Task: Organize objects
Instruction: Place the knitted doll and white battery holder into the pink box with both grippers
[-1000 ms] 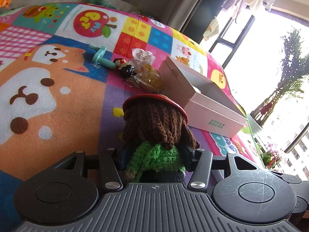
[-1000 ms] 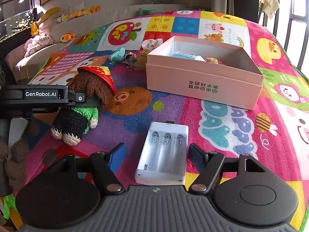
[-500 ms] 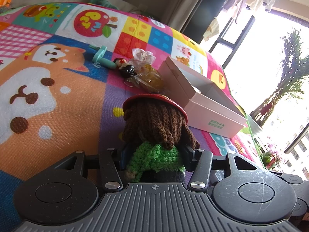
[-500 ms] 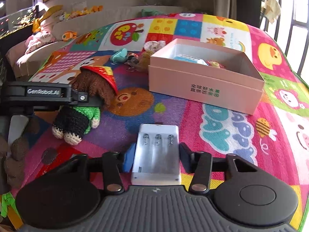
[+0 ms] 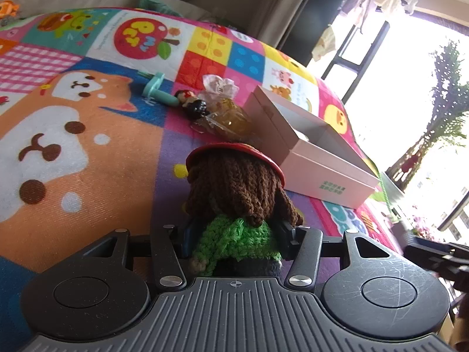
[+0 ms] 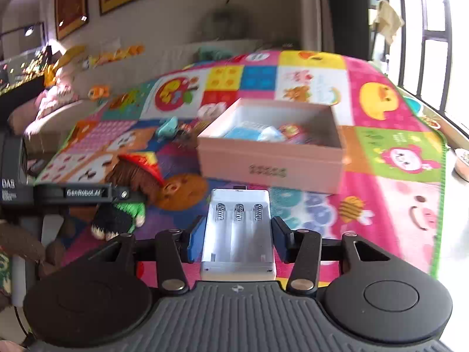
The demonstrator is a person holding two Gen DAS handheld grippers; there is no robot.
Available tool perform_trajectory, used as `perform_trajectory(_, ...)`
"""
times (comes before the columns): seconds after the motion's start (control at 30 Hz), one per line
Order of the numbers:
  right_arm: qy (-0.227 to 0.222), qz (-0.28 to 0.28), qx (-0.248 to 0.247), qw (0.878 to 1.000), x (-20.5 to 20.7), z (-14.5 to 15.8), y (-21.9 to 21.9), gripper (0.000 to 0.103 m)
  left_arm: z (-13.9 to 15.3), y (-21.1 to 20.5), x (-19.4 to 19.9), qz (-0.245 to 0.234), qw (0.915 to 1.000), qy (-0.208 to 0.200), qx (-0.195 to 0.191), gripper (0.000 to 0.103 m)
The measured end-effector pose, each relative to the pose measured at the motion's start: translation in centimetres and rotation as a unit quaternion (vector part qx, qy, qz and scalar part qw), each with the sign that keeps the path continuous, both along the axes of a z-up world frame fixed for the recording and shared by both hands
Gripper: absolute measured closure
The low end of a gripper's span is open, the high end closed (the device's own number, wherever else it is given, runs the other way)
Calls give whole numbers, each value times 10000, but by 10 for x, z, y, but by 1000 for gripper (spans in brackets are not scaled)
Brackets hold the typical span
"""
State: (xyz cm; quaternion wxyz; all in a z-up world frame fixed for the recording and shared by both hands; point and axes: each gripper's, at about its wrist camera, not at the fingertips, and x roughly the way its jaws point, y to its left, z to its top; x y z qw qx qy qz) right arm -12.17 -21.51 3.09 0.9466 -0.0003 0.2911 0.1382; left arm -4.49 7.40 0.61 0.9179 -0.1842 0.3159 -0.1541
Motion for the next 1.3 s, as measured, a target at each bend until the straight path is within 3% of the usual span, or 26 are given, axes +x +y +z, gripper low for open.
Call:
perform_trajectory(0.13,-241,-210,140,9994,-8,10,-22,55,16,-10,4,-63,9999,94,106,50)
perform_trajectory(0.33,-410,-341,461,9975,-3,9,-42,55,91,-65,49,-662,9966,-471,-139,50)
perform_trajectory(0.43,-417,-348,598,9967,2,4,-47,55,110,-111,92,-931,9926,-776,-51,49)
perform_trajectory(0.57,-455,-437,616,9961,6,-2,-53,55,91,-163,152,-943,9924,-731,301,49)
perform_trajectory(0.7,-467,-556,527,9960,10,-5,-64,55,50,-178,178,-848,9950,-19,524,49)
perform_trajectory(0.8,-437,-648,474,9958,17,-7,-70,55,38,-173,164,-964,9931,156,649,49)
perform_trajectory(0.93,-361,-667,389,9964,31,-7,-70,55,51,-151,137,-1061,9925,231,561,53)
perform_trajectory(1.07,-387,-631,435,9963,47,8,-72,55,76,-105,90,-1076,9935,-322,179,53)
perform_trajectory(1.17,-425,-536,517,9963,73,30,-73,55,83,-70,62,-866,9941,-642,136,53)
perform_trajectory(1.3,-260,-636,838,9941,139,57,-71,55,74,-37,46,-573,9962,-656,95,53)
